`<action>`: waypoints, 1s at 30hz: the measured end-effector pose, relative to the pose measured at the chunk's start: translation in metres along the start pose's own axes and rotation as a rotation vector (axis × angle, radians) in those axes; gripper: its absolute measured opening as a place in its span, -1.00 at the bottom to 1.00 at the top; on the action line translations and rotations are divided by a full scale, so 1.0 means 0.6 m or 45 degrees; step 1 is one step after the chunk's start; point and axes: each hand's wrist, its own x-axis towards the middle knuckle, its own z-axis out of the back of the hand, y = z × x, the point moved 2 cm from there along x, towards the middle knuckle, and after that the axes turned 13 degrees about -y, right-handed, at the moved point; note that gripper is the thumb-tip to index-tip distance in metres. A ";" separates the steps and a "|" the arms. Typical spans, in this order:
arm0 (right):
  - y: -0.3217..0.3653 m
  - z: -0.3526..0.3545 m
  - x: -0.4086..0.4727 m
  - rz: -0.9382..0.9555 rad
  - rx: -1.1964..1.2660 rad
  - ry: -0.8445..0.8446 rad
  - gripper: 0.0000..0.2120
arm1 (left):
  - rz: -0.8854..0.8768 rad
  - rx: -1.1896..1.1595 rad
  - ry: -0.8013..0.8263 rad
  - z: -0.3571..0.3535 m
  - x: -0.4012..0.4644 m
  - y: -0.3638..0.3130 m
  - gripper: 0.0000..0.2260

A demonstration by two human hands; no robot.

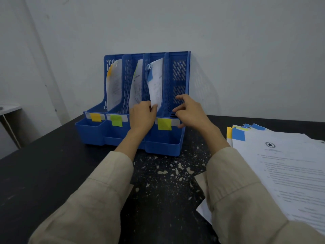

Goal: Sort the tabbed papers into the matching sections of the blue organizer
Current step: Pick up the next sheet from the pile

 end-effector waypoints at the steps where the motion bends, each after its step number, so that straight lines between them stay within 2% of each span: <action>1: 0.000 0.000 0.000 0.002 -0.002 -0.002 -0.46 | 0.004 -0.005 0.014 -0.001 -0.002 0.001 -0.59; 5: 0.000 -0.001 -0.001 0.003 -0.007 0.001 -0.47 | -0.052 0.003 0.031 0.009 -0.009 -0.005 -0.53; 7: 0.002 0.002 -0.001 0.009 -0.003 -0.003 -0.48 | -0.099 -0.005 0.002 0.018 -0.014 -0.005 -0.60; 9: 0.007 0.012 -0.001 0.023 -0.002 -0.035 -0.53 | -0.102 -0.069 -0.104 0.028 -0.023 -0.004 -0.73; 13: 0.012 0.055 -0.006 0.019 -0.001 -0.134 -0.65 | -0.176 -0.254 -0.372 0.045 -0.046 -0.021 -0.76; 16: 0.007 0.114 -0.010 0.002 -0.131 -0.205 -0.73 | -0.288 -0.429 -0.374 0.045 -0.061 -0.066 -0.84; 19: -0.013 0.194 -0.020 -0.095 -0.318 -0.286 -0.77 | -0.521 -0.545 -0.136 0.026 -0.091 -0.124 -0.87; 21: -0.036 0.249 -0.037 -0.216 -0.457 -0.313 -0.76 | -0.664 -0.573 0.127 0.008 -0.120 -0.157 -0.85; 25: -0.104 0.336 -0.082 -0.598 -0.746 -0.310 -0.75 | -0.768 -0.561 0.649 -0.030 -0.175 -0.184 -0.79; 28: -0.149 0.389 -0.121 -0.905 -0.913 -0.366 -0.59 | -0.792 -0.503 0.874 -0.048 -0.201 -0.182 -0.78; 30: -0.170 0.415 -0.141 -1.015 -0.956 -0.430 -0.48 | -0.819 -0.446 0.966 -0.055 -0.211 -0.179 -0.75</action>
